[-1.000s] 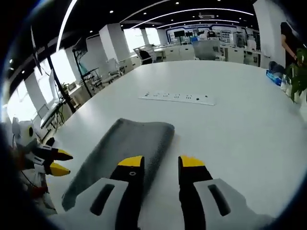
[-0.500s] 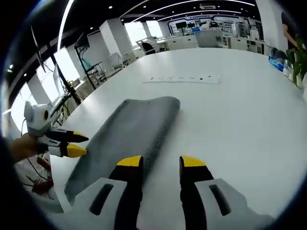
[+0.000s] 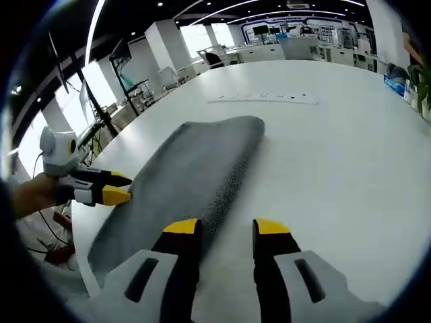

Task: Fold the towel on the table until its edges align and the towel forms a compact rectangular stack.

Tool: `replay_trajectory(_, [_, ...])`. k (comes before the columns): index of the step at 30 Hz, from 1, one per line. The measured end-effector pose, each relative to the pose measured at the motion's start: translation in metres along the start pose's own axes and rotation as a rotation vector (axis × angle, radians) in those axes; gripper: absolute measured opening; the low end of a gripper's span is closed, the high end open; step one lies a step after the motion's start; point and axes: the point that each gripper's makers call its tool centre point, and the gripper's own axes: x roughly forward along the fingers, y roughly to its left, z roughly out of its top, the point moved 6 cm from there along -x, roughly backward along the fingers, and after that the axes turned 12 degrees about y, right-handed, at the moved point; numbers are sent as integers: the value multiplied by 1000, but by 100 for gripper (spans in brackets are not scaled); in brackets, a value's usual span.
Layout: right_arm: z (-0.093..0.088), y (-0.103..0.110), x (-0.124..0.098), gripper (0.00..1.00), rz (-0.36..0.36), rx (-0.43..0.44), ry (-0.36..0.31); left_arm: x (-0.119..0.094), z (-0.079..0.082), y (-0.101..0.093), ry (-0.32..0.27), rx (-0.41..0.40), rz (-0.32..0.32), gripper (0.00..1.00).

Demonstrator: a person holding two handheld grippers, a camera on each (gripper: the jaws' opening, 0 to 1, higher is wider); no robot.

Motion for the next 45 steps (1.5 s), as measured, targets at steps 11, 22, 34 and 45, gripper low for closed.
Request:
replay_trajectory(11, [-4, 10, 8, 9, -8, -30, 2, 4, 0, -7, 23, 74, 38, 29])
replay_trajectory(22, [-6, 7, 10, 5, -5, 38, -9, 9, 2, -13, 41, 86, 34, 17])
replay_trajectory(34, [-13, -3, 3, 4, -31, 43, -31, 14, 4, -29, 58, 88, 17, 15])
replay_trajectory(45, [-32, -33, -20, 4, -75, 68, -30, 29, 7, -65, 65, 134, -30, 14])
